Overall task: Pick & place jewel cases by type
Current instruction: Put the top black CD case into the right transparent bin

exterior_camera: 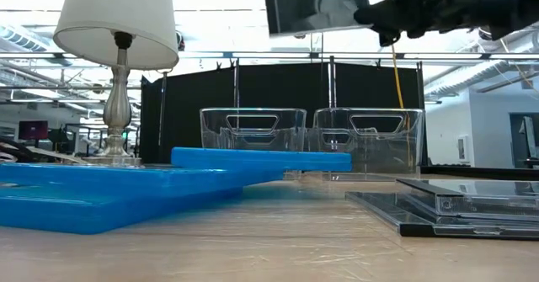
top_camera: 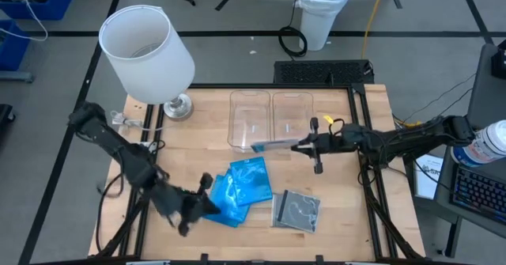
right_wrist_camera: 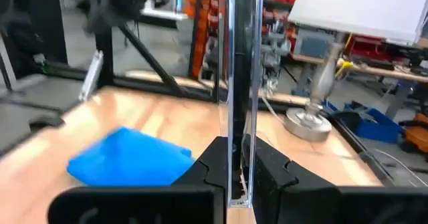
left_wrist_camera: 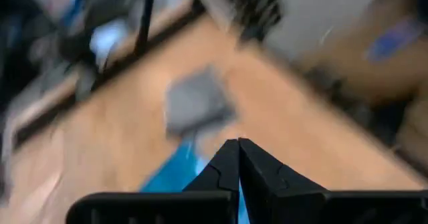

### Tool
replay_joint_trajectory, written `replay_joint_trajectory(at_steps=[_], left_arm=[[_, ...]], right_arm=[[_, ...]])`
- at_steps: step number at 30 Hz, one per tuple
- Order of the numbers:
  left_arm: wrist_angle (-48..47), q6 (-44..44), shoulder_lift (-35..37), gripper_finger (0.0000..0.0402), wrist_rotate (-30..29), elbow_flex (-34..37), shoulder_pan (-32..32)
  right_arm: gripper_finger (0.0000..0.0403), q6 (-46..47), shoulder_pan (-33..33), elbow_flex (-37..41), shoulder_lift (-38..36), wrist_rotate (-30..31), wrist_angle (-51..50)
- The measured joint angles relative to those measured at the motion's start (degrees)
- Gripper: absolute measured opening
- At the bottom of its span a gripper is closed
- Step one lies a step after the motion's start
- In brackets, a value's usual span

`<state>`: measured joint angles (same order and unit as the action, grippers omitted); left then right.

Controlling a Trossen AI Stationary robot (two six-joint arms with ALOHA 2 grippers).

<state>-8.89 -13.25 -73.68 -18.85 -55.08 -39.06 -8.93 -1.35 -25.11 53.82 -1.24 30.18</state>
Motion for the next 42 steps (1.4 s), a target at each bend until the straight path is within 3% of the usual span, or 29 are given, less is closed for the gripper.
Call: replay_joint_trajectory(at_steps=[6, 10, 17, 23, 27, 33, 38, 42], left_arm=[[23.25, 0.57, 13.23, 0.0006, 8.86, 20.33, 10.39], [35.42, 2.64, 16.8, 0.0006, 9.47, 30.19, 15.16], [43.46, 2.64, 17.43, 0.0015, 9.35, 37.91, 18.5], [43.46, 1.21, 17.41, 0.0007, 9.45, 39.07, 18.79], [43.35, 1.67, 17.39, 0.0009, 10.33, 39.07, 18.79], [41.08, 1.8, 17.36, 0.0025, 13.01, 39.08, 18.79], [38.86, 1.11, 17.34, 0.0006, 12.98, 39.1, 18.79], [38.49, 1.06, 17.34, 0.0013, 12.98, 39.1, 18.79]], right_arm=[[0.0026, -1.03, 2.51, -1.83, -0.32, -0.06, -2.91], [0.0022, 2.03, 6.94, -5.73, -1.16, -0.38, -7.81], [0.0022, 9.34, 16.86, -25.72, -0.68, -0.02, -46.91], [0.0026, 19.98, 22.7, -33.35, -0.35, -1.04, -63.0], [0.0023, 33.15, 24.9, -32.12, -0.66, -2.04, -64.06], [0.0032, 54.61, 25.27, -22.84, -0.46, -2.54, -63.04], [0.0023, 63.0, 25.95, -16.17, -0.43, -6.48, -56.74], [0.0026, 67.32, 25.92, -12.89, 0.35, -7.95, -49.14]])
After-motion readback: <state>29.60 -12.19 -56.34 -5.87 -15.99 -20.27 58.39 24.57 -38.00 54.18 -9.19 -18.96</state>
